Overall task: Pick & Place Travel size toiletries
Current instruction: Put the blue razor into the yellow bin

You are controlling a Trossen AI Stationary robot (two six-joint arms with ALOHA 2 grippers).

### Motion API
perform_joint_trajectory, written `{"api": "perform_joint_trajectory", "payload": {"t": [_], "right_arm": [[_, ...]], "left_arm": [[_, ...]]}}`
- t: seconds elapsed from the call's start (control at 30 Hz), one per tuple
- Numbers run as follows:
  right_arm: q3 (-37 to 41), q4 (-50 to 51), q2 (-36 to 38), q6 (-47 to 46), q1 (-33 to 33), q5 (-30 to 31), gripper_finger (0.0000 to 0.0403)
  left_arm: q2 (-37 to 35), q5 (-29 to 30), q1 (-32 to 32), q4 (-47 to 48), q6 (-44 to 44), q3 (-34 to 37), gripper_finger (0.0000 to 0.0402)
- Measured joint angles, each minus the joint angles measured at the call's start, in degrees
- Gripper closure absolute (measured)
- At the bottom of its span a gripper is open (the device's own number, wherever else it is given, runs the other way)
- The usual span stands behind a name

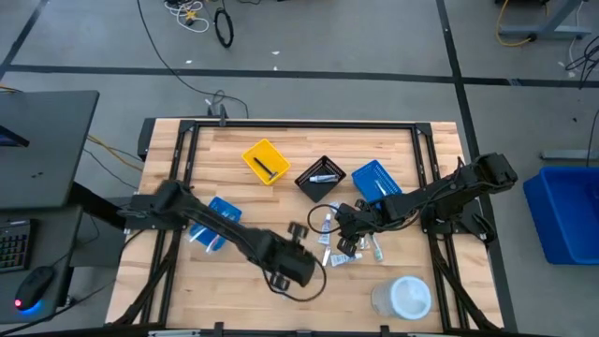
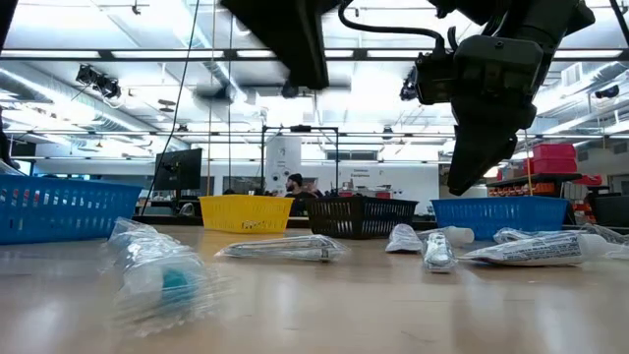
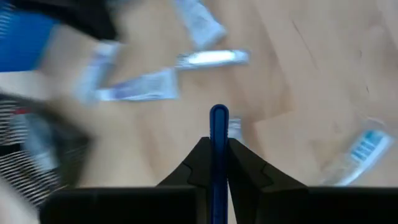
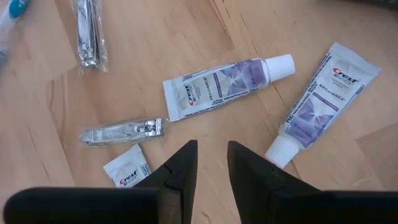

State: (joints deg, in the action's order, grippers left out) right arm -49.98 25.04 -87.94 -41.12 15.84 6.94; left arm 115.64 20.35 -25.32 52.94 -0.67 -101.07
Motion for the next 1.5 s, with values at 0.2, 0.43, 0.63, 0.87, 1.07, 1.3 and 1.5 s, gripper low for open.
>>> {"api": "perform_joint_trajectory", "payload": {"t": [0.2, 0.43, 0.63, 0.87, 1.07, 1.3, 1.5], "right_arm": [[0.02, 0.02, 0.00, 0.01, 0.00, -0.02, 0.0306], [0.02, 0.02, 0.00, 0.01, 0.00, -0.02, 0.0307], [0.02, 0.00, 0.00, 0.01, 0.00, -0.01, 0.0312], [0.02, -0.04, 0.00, 0.01, 0.00, 0.00, 0.0310], [0.02, -0.52, 0.00, 0.01, 0.00, 0.00, 0.0310], [0.02, -2.93, 0.00, 0.01, -0.11, 0.65, 0.0311], [0.02, -10.19, 0.00, 0.01, -0.15, 8.67, 0.0308]], "left_arm": [[-10.28, 0.84, 2.67, 0.14, -0.03, 3.75, 0.0365], [-22.75, 1.97, 8.18, -6.21, 2.19, 18.77, 0.0368], [-31.68, 2.34, 16.97, -24.55, 1.77, 37.74, 0.0366], [-34.38, 0.70, 30.81, -47.23, 4.68, 52.33, 0.0362], [-34.00, -2.14, 38.40, -50.93, -7.47, 54.38, 0.0363], [-34.00, -10.60, 44.93, -50.64, -25.66, 54.38, 0.0360], [-33.20, -16.83, 49.60, -49.22, -26.82, 54.35, 0.0359]]}}
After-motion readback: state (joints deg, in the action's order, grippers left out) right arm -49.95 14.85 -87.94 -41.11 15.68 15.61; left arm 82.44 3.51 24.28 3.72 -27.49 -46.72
